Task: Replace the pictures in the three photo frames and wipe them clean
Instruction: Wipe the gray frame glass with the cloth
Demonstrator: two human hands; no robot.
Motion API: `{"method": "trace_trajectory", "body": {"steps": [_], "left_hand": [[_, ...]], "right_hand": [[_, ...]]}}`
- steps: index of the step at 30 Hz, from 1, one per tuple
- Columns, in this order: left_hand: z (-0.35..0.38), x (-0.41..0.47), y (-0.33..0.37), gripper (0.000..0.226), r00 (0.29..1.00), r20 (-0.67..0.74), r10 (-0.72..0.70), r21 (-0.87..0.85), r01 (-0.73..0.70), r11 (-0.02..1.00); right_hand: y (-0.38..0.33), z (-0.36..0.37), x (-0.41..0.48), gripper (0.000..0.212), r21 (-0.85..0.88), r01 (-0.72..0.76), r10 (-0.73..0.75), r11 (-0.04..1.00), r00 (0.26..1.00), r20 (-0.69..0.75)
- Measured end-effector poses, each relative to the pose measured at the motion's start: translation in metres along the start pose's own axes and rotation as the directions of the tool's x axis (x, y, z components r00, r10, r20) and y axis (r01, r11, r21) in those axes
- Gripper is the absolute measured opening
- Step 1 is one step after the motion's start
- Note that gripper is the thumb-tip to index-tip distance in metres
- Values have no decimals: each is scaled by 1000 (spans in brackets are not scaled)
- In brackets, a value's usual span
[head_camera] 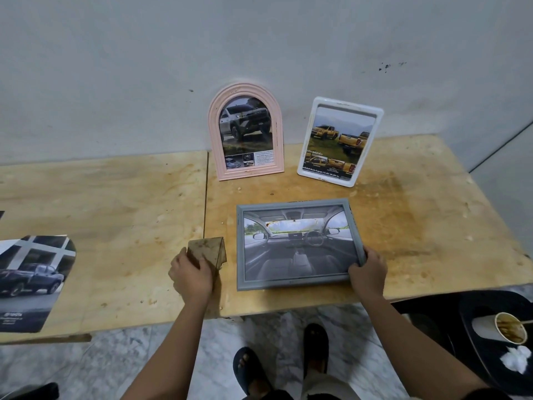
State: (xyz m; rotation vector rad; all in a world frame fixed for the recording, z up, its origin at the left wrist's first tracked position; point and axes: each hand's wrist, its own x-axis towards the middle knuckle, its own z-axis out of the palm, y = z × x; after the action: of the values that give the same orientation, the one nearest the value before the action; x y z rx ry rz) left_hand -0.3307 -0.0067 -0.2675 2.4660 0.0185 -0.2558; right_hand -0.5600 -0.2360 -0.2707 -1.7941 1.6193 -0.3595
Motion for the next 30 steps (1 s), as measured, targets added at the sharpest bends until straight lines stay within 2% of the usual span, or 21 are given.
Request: {"method": "trace_trajectory", "body": {"steps": [3,9,12,14,16,18,20,22,23,27,29,30], "left_hand": [[1,5,0,52,997,40,-58,80,55,995],[4,16,4,46,981,99,-169,45,166,985],[2,17,8,34,989,77,-128,26,127,992],[3,16,11,22,993,108,-52,-134,66,989],[1,12,21,20,990,141,15,-322,31,946],[-4,9,38,25,993,111,43,-434,10,901],[-9,8,59,32,989,144,27,-566,60,822],[-14,7,82,37,968,251,6,-700,177,692],[-15,8,91,36,953,302,1,-735,233,637],[-16,3,122,24,892,450,43,-767,362,530],[-15,-4,134,20,866,495,72,-758,390,522],[-14,-8,139,20,850,519,95,-752,401,524]], "right_hand": [[0,1,1,60,-32,-25,25,999,1000,-3],[-1,-3,5,57,-44,-45,46,998,999,10],[0,-5,7,55,-60,-44,46,997,999,27],[0,-6,8,54,-73,-46,49,996,998,38],[-1,-7,9,53,-108,-41,47,993,997,54],[-2,-8,10,51,-149,-29,41,988,997,73],[-3,-9,12,48,-185,-25,43,982,995,95],[-4,-11,13,46,-217,-24,51,976,992,119],[-5,-12,14,45,-233,-25,57,972,990,133],[-10,-16,16,38,-331,3,55,944,985,166],[-16,-16,17,36,-358,70,-27,931,992,125],[-21,-15,17,36,-301,128,-100,945,989,109]]}}
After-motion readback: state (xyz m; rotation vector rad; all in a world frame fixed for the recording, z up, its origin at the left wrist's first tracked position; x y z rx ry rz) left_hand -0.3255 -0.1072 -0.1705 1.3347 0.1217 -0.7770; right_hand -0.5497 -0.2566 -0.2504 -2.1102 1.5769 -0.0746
